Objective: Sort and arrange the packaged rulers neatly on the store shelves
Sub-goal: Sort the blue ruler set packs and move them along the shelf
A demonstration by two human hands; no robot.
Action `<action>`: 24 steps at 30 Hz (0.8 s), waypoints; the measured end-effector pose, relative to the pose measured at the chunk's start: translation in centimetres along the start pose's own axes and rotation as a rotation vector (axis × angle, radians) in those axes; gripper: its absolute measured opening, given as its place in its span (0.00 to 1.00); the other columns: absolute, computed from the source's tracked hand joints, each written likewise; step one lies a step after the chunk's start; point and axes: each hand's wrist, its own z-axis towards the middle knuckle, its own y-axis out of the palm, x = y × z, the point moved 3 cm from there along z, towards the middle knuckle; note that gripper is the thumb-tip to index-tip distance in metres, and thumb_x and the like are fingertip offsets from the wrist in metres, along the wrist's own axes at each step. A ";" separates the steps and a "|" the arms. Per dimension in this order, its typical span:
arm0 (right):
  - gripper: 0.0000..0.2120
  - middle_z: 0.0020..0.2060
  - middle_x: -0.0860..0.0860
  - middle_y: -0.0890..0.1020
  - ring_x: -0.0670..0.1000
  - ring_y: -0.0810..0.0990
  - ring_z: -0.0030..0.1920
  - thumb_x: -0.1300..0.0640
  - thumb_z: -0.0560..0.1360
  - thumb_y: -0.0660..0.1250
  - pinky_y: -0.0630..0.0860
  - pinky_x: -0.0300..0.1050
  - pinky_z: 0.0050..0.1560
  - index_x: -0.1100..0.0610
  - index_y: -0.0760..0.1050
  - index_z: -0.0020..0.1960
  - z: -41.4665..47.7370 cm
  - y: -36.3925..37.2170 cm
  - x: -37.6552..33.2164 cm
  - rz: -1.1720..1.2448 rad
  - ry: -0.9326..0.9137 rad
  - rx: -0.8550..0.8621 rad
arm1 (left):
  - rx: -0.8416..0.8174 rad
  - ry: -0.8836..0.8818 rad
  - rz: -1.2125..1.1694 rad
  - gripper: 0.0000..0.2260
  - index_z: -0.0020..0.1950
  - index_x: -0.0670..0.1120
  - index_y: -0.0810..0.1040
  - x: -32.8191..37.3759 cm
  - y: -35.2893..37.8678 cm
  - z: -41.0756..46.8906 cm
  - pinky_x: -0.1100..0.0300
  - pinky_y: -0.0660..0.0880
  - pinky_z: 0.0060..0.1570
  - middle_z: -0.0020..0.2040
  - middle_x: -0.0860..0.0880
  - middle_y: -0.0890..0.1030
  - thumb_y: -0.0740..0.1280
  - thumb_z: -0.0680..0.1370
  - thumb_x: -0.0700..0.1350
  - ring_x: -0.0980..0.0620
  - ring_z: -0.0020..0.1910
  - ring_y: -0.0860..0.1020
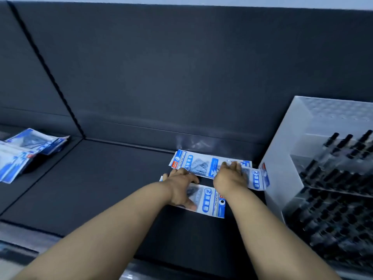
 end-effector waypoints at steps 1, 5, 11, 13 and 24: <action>0.26 0.76 0.58 0.56 0.57 0.53 0.76 0.57 0.78 0.53 0.54 0.53 0.73 0.57 0.54 0.75 -0.2 -0.1 -0.6 -0.020 -0.045 0.007 | 0.007 -0.013 0.014 0.34 0.69 0.57 0.65 0.0 0.1 0.0 0.53 0.56 0.65 0.67 0.51 0.66 0.75 0.66 0.57 0.49 0.69 0.60; 0.22 0.71 0.50 0.67 0.53 0.62 0.71 0.54 0.78 0.59 0.59 0.52 0.69 0.52 0.64 0.72 -0.4 -1.3 -1.0 0.007 -0.213 0.156 | 0.018 -0.037 0.044 0.32 0.67 0.53 0.68 0.0 0.1 -0.1 0.54 0.59 0.61 0.65 0.51 0.70 0.74 0.67 0.59 0.48 0.66 0.66; 0.27 0.72 0.50 0.64 0.53 0.60 0.72 0.45 0.77 0.61 0.59 0.57 0.68 0.51 0.60 0.73 0.9 -1.4 0.6 0.011 -0.092 0.017 | -0.012 0.058 -0.064 0.23 0.60 0.53 0.70 -0.4 -0.3 -1.1 0.58 0.70 0.57 0.59 0.52 0.75 0.74 0.70 0.52 0.48 0.60 0.74; 0.28 0.68 0.50 0.69 0.52 0.64 0.70 0.42 0.73 0.66 0.60 0.56 0.66 0.49 0.65 0.70 0.7 -1.8 0.4 -0.016 -0.080 0.074 | 0.011 0.119 -0.028 0.19 0.60 0.53 0.71 -0.5 -0.6 -1.3 0.58 0.69 0.58 0.59 0.52 0.76 0.71 0.72 0.51 0.49 0.61 0.73; 0.09 0.34 0.49 0.78 0.46 0.75 0.38 0.59 0.76 0.64 0.70 0.38 0.40 0.51 0.78 0.38 -0.9 -3.6 -2.2 0.439 -0.409 -0.092 | 0.396 0.303 0.399 0.25 0.70 0.44 0.64 1.2 -1.7 -0.1 0.54 0.52 0.71 0.70 0.44 0.66 0.63 0.77 0.53 0.45 0.68 0.66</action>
